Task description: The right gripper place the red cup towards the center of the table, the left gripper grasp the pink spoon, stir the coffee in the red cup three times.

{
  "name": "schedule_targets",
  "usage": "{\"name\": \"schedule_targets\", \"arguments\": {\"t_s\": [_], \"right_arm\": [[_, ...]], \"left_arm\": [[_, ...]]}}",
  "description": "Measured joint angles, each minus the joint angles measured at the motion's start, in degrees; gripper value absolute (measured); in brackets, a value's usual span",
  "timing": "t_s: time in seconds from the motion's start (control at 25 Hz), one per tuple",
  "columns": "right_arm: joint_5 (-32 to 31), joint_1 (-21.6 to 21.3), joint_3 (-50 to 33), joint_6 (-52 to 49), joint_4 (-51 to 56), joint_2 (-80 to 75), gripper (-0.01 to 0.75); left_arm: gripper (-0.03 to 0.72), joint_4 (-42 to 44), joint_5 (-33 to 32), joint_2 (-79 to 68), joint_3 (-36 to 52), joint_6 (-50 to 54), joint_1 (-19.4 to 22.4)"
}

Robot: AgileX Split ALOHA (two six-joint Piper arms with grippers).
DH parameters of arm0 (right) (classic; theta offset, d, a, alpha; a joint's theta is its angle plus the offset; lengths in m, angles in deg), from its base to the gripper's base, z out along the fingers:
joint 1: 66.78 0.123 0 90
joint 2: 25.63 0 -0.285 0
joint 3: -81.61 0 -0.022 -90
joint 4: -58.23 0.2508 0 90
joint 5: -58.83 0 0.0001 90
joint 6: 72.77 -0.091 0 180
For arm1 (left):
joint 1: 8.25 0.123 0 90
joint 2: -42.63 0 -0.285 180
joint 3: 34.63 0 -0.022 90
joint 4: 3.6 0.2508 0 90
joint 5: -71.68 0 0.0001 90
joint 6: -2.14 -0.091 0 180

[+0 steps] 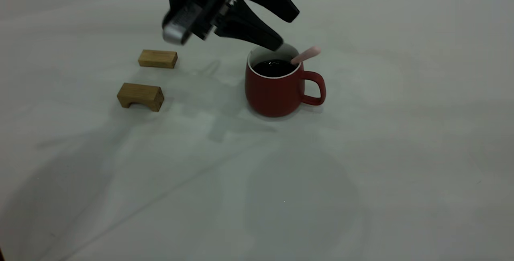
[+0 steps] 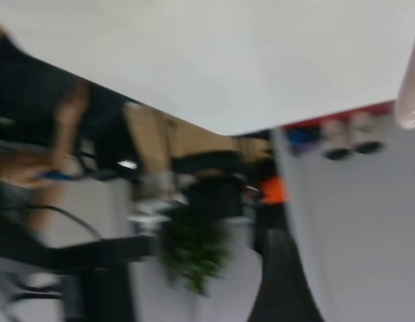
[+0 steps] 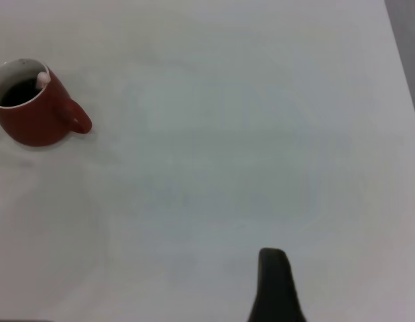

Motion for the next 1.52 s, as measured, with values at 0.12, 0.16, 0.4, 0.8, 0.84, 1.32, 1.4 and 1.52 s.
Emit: {"name": "schedule_targets", "arguments": {"t_s": [0.12,0.16,0.4,0.8,0.84,1.32,1.4,1.52], "right_arm": [[0.0,0.0,0.0,0.0,0.0,0.0,0.591],[0.0,0.0,0.0,0.0,0.0,0.0,0.591],[0.0,0.0,0.0,0.0,0.0,0.0,0.591],[0.0,0.0,0.0,0.0,0.0,0.0,0.591],[0.0,0.0,0.0,0.0,0.0,0.0,0.591],[0.0,0.0,0.0,0.0,0.0,0.0,0.591],[0.0,0.0,0.0,0.0,0.0,0.0,0.591],[0.0,0.0,0.0,0.0,0.0,0.0,0.591]], "left_arm": [[0.579,11.3,-2.0,2.0,-4.4,2.4,0.0],[0.579,16.2,-2.0,3.1,-6.0,2.7,0.0],[0.581,43.2,-2.0,12.8,-9.6,-8.3,0.0],[0.583,61.8,-2.0,39.1,0.8,-37.3,0.0],[0.583,62.7,-2.0,41.8,3.5,-37.4,0.0],[0.583,65.9,-2.0,76.9,42.9,-39.0,0.5],[0.583,65.2,-2.0,83.5,49.1,-39.2,3.1],[0.583,64.9,-2.0,93.8,57.6,-40.3,8.6]]}}
